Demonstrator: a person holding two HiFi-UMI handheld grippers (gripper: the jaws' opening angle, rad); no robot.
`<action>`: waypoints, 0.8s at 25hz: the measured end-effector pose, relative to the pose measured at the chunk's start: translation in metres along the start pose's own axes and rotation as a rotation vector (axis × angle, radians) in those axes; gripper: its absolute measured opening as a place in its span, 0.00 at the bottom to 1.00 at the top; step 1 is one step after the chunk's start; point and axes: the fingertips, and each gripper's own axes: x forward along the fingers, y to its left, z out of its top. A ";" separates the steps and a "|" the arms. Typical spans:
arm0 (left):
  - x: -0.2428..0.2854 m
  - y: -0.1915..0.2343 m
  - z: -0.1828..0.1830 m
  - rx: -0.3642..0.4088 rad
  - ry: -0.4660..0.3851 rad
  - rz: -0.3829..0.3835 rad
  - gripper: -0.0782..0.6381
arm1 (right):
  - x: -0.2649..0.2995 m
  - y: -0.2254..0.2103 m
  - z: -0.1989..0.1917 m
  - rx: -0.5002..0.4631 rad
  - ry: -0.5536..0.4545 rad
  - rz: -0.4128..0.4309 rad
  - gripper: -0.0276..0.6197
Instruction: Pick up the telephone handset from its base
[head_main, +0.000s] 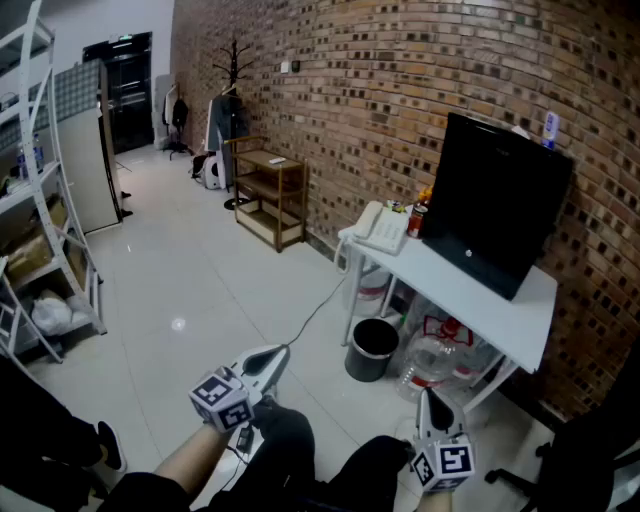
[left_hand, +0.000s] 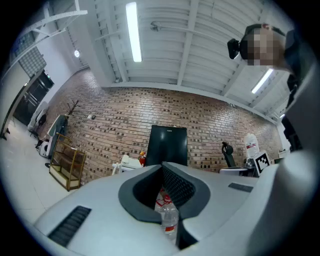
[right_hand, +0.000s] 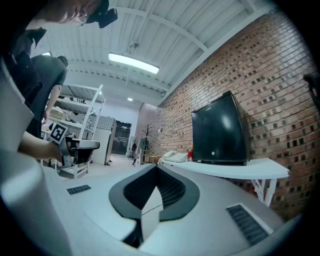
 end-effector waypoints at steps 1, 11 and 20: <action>0.001 0.001 0.003 -0.002 -0.003 0.001 0.12 | 0.003 -0.001 0.001 0.000 0.000 -0.002 0.05; 0.016 0.009 0.053 0.004 -0.032 0.044 0.12 | 0.026 -0.008 0.033 -0.034 -0.009 0.037 0.05; 0.029 0.030 0.041 -0.006 -0.032 0.041 0.12 | 0.049 -0.015 0.023 -0.037 0.031 0.042 0.05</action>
